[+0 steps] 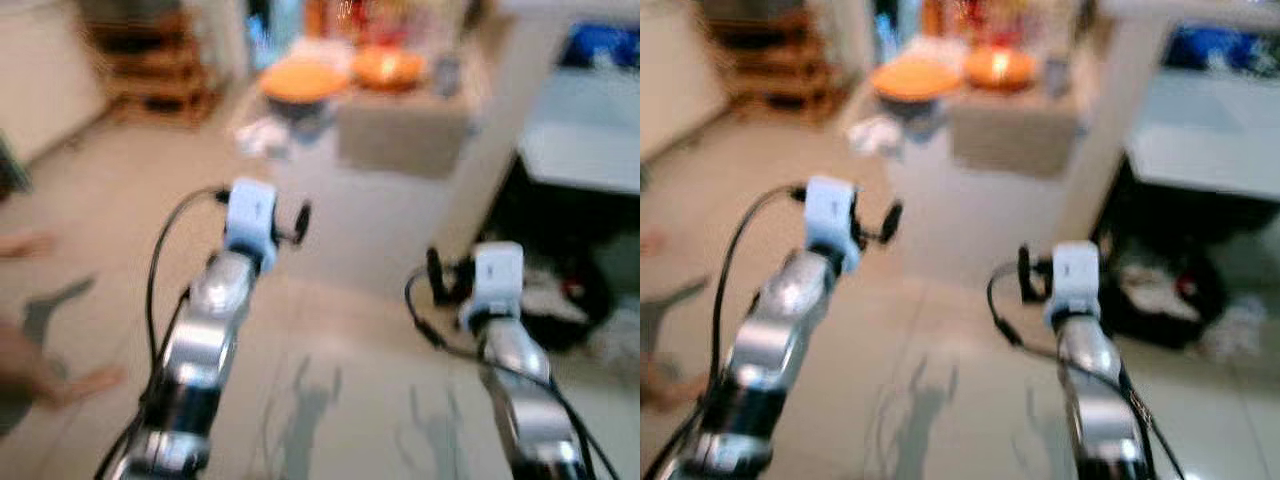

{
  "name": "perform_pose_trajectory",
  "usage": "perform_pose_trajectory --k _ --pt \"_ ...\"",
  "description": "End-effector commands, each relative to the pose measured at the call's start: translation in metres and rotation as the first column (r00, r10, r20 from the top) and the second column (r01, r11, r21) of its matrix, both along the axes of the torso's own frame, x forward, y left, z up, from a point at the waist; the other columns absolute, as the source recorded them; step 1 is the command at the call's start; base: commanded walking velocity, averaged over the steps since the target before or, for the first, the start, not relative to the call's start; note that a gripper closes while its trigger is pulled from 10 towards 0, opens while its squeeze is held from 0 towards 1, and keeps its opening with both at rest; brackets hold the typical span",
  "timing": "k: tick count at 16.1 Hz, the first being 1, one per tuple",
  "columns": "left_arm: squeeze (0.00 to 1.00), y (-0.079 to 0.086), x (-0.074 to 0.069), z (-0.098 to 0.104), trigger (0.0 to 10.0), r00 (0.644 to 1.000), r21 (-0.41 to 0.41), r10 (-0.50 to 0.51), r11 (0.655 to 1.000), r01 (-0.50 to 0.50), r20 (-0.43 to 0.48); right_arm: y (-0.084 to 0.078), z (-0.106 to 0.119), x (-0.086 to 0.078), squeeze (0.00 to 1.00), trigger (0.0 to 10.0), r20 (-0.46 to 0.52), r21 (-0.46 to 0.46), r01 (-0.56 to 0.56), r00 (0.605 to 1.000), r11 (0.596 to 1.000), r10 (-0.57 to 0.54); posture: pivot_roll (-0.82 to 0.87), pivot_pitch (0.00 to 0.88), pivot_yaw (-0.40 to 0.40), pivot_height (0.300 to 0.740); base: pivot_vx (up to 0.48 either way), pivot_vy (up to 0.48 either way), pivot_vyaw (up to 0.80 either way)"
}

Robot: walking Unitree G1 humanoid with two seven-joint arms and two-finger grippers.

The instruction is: Setting the table

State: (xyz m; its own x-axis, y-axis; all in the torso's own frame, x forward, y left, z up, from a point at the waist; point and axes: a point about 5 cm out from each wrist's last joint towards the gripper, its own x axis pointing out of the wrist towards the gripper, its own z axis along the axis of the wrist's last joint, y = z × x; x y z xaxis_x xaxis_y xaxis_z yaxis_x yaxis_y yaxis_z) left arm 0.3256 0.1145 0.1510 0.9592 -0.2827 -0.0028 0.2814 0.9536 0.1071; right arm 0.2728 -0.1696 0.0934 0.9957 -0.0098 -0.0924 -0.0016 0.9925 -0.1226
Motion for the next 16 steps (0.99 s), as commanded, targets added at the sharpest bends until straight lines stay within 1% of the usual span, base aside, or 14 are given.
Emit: perform_pose_trajectory --k 1,7,16 --pt "0.00 0.0047 0.0015 0.0009 10.0 1.000 0.017 0.026 1.000 -0.026 0.005 0.0028 0.0051 0.0038 0.07 10.0 0.017 0.002 -0.010 1.000 1.000 0.010 -0.02 0.000 -0.011 0.740 0.450 0.000 0.00" --pt "0.00 0.0031 0.0025 0.0026 10.0 1.000 0.037 0.019 0.999 -0.019 0.019 0.0031 0.0053 0.0051 0.07 10.0 0.022 -0.001 -0.005 1.000 1.000 0.005 -0.02 0.000 -0.007 0.740 0.454 0.000 0.00" --pt "0.00 0.0007 0.0023 0.0037 10.0 1.000 0.040 0.006 0.999 -0.007 0.026 0.0029 0.0062 0.0055 0.07 10.0 0.028 0.000 -0.003 1.000 1.000 0.003 -0.02 0.000 -0.006 0.740 0.458 0.000 0.00"
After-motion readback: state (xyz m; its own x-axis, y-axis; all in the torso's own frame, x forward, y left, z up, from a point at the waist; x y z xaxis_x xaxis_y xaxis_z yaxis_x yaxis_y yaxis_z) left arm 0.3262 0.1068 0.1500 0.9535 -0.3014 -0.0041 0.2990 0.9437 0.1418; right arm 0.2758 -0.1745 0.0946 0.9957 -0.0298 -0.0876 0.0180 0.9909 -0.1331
